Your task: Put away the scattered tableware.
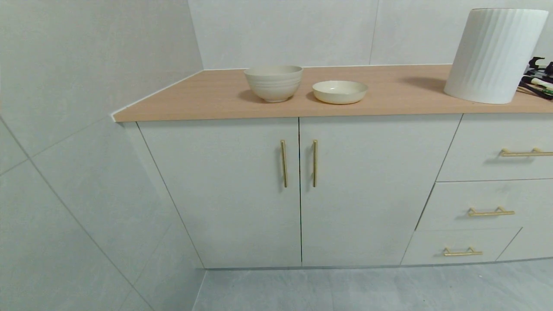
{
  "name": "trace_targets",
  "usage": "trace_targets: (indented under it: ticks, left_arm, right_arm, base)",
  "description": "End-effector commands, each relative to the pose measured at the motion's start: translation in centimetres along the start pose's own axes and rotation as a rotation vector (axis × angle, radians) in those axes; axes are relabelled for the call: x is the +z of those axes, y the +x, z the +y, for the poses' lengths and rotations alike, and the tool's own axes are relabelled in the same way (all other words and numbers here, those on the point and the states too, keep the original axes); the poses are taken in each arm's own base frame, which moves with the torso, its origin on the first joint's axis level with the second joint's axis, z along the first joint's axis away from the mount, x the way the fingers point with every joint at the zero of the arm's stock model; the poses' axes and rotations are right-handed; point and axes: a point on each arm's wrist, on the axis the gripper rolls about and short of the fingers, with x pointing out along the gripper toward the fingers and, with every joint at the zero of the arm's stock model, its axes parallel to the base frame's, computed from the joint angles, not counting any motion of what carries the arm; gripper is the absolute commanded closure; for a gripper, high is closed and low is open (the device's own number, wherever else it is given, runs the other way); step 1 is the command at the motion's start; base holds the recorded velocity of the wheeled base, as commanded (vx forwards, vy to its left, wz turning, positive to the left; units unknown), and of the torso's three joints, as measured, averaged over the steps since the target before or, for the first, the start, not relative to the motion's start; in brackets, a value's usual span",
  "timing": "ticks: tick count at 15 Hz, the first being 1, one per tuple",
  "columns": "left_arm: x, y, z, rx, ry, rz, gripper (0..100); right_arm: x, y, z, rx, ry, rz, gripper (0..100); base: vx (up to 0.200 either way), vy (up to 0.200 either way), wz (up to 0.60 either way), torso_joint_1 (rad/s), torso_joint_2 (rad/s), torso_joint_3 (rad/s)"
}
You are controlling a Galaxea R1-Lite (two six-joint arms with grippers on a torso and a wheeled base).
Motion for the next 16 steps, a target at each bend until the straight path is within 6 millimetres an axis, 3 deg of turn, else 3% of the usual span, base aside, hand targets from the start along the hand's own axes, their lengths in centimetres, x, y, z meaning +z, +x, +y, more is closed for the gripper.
trace_targets:
  ticks: [1,10,12,13,16]
  left_arm:
    - [0.0,0.0,0.0,0.001,0.000,0.001,0]
    - [0.0,0.0,0.0,0.001,0.000,-0.001,0]
    - [0.0,0.0,0.0,0.001,0.000,0.001,0]
    - [0.0,0.0,0.0,0.001,0.000,0.001,0]
    - [0.0,0.0,0.0,0.001,0.000,-0.001,0]
  right_arm:
    - [0.0,0.0,0.0,0.001,-0.001,0.001,0]
    - [0.3,-0.1,0.0,0.002,-0.009,-0.013,0]
    - [4.7,-1.0,0.1,0.100,0.007,-0.107,0]
    - [5.4,-0.5,0.1,0.166,0.010,-0.043,0]
    - [8.2,4.1,0.6,0.408,0.044,0.239,0]
  base:
    - [0.200,0.000,0.00,-0.017,0.00,0.007]
    - [0.000,0.000,0.00,0.000,0.00,0.000]
    - [0.000,0.000,0.00,0.000,0.00,0.000]
    - [0.000,0.000,0.00,0.000,0.00,0.000]
    - [0.000,0.000,0.00,0.000,0.00,0.000]
